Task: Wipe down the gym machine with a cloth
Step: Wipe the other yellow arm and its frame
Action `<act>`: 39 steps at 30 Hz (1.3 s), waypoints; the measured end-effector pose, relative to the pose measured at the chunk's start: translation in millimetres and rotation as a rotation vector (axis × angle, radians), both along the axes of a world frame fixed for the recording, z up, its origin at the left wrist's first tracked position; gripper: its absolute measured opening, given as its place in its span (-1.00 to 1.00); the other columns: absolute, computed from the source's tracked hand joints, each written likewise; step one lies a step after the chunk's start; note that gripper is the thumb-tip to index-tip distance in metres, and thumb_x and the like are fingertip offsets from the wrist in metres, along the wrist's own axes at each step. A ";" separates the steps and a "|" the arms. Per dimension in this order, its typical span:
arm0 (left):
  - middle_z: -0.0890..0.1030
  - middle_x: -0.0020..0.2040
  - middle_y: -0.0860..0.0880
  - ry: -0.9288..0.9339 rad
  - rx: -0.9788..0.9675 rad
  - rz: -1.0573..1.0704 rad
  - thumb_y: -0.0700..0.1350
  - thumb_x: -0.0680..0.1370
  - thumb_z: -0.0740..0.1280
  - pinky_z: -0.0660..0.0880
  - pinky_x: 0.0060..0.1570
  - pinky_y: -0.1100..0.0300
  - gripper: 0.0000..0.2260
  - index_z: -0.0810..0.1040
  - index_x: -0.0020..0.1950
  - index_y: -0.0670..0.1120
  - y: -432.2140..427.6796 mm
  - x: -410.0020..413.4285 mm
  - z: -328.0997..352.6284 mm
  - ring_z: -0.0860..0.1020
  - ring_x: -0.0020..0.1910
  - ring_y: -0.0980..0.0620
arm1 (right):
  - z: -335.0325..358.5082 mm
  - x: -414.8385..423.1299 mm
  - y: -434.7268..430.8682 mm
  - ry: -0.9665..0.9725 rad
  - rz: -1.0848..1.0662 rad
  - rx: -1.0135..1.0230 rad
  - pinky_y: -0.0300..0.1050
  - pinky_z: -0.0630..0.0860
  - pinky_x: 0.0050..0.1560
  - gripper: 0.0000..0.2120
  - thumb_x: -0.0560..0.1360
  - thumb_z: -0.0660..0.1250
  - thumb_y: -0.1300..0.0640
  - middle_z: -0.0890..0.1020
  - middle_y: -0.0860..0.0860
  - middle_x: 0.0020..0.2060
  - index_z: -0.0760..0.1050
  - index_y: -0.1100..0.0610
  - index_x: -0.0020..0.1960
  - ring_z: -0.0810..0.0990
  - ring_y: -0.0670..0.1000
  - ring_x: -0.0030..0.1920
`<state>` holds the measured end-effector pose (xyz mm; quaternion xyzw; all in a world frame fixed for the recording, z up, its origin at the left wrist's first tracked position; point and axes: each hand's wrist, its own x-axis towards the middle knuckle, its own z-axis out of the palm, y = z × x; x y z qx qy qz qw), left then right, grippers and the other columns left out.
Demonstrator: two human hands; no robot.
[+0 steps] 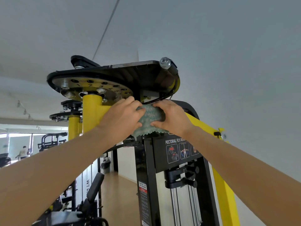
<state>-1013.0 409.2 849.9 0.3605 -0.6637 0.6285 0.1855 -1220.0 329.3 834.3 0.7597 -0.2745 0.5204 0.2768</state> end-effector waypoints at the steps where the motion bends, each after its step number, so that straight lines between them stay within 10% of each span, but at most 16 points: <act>1: 0.64 0.08 -0.13 -0.001 0.008 -0.001 0.04 0.39 0.58 0.55 0.00 -0.05 -0.55 0.66 0.17 -0.18 -2.2 -6.4 0.8 0.55 0.06 -0.15 | 0.5 -4.5 -2.6 -0.013 -0.009 0.012 -0.08 0.43 0.22 -0.36 0.31 0.61 -0.06 0.61 0.00 0.17 0.53 0.09 0.31 0.53 0.03 0.21; 17: 0.57 0.25 -0.05 0.117 0.164 0.051 0.15 0.55 0.39 0.42 0.29 -0.01 -0.58 0.48 0.32 -0.04 -42.6 -72.9 11.6 0.42 0.32 -0.09 | -2.6 -53.3 -30.2 -0.120 -0.165 0.131 -0.08 0.51 0.11 -0.44 0.26 0.58 0.06 0.63 -0.04 0.05 0.56 0.07 0.23 0.57 0.01 0.05; 39: 0.61 0.16 0.00 0.192 0.428 0.107 0.24 0.46 0.47 0.42 0.05 0.06 -0.56 0.53 0.28 0.13 -114.4 -211.7 9.2 0.53 0.21 -0.07 | -45.7 -197.4 -116.6 -0.009 -0.054 0.349 -0.02 0.58 -0.06 -0.51 0.27 0.60 -0.04 0.68 -0.07 -0.06 0.60 0.00 0.16 0.61 -0.03 -0.09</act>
